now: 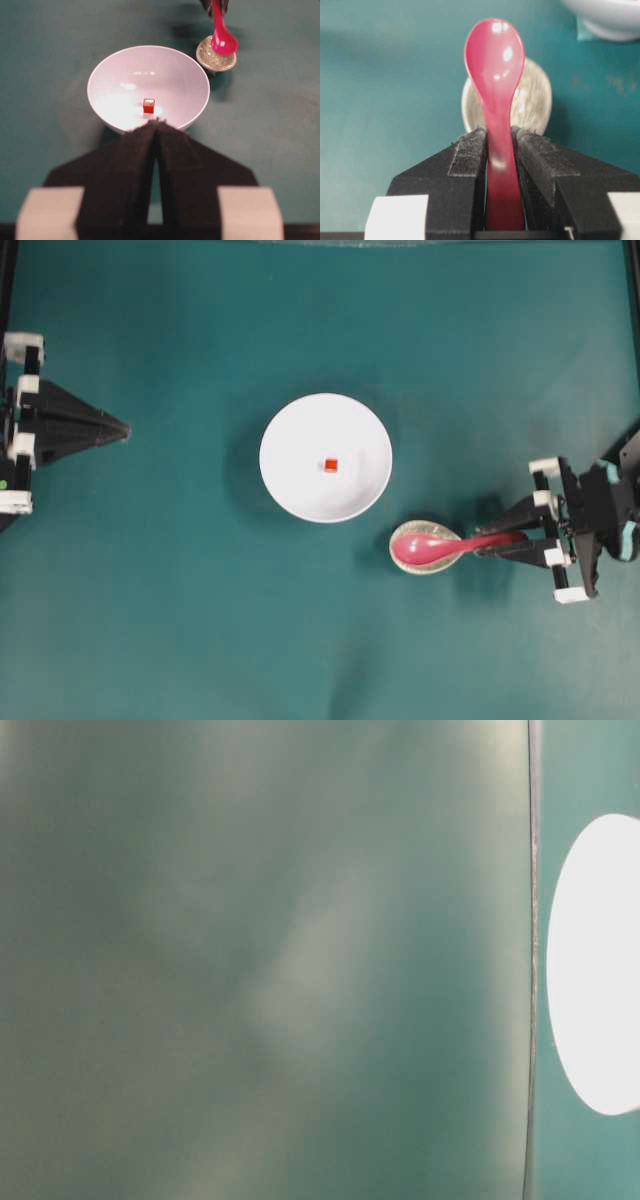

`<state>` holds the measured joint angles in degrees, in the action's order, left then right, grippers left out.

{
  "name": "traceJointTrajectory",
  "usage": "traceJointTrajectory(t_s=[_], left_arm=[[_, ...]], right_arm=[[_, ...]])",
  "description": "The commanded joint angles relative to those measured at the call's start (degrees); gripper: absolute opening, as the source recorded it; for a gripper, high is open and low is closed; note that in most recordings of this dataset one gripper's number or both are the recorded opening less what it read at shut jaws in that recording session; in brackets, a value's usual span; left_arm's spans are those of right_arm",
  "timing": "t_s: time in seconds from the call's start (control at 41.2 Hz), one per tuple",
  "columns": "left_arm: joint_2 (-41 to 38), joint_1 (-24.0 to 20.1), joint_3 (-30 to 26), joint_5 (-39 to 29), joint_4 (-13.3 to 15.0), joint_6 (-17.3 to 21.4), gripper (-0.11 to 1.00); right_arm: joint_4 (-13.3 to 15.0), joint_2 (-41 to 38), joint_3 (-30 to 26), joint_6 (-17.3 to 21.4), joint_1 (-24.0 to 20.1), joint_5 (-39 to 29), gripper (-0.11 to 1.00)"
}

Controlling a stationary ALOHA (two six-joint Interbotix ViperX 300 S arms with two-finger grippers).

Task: Grip the spoon and scoop the red block from the bowl with right arm.
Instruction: 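Lift the spoon with the right gripper and carry it over the bowl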

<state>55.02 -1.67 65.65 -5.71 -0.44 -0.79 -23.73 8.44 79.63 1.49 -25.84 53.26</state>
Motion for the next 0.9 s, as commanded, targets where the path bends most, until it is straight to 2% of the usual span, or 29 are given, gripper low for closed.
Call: traceJointTrajectory(t_s=[0.0, 0.218, 0.436, 0.63, 0.873], left_arm=[[-0.7, -0.6, -1.8, 0.2, -0.1, -0.1, 0.0], [-0.7, -0.9, -1.8, 0.1, -0.1, -0.1, 0.0], [-0.7, -0.9, -1.8, -0.2, -0.2, -0.1, 0.0], [-0.7, -0.9, -1.8, -0.5, -0.1, -0.1, 0.0], [-0.7, -0.9, -1.8, -0.6, -0.1, -0.1, 0.0]], right_arm=[[0.0, 3.3, -0.4, -0.5, 1.2, -0.6, 0.24], [0.0, 10.9, -1.9, -5.9, 5.3, -8.3, 0.24], [-0.1, 20.2, -5.8, -12.8, 12.2, -21.1, 0.24], [0.1, 28.4, -11.3, -20.0, 19.7, -38.1, 0.24], [0.1, 34.0, -20.3, -21.4, 28.7, -59.9, 0.24]])
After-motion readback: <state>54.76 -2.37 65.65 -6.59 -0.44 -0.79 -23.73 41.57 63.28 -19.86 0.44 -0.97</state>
